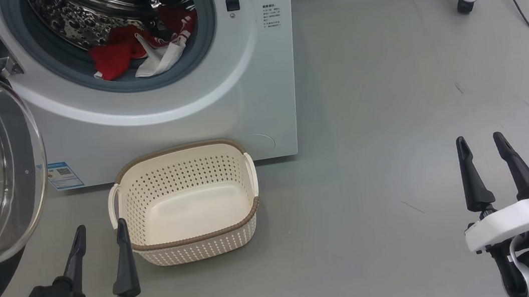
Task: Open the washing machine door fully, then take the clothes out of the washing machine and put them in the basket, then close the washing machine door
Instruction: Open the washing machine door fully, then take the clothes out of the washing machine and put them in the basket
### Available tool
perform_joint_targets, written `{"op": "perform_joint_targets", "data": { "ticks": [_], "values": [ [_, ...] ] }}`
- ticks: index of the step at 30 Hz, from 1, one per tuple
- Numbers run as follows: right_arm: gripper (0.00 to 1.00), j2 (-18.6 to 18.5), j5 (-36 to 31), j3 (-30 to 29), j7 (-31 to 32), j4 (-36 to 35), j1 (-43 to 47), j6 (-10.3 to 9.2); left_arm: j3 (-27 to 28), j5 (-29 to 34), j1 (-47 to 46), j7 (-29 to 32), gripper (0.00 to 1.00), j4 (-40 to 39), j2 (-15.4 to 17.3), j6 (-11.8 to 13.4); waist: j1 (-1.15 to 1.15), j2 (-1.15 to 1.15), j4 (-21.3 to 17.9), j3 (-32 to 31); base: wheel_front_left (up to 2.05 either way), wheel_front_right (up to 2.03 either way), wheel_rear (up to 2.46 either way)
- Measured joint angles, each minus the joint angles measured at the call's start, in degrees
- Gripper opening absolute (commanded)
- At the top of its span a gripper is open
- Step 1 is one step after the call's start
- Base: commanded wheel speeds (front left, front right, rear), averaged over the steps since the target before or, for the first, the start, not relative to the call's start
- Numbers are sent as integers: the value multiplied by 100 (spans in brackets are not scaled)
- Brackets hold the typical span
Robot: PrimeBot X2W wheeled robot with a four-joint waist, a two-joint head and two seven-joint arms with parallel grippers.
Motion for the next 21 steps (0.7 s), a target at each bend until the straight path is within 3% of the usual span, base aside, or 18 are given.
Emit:
{"op": "perform_joint_targets", "data": {
  "ticks": [21],
  "values": [
    [100, 3, -55, -3, -1, -3, 3, 3, 36, 0, 133, 0, 100, -264, -90, 80, 0, 0, -5, 40, 0, 0, 0]
  ]
}}
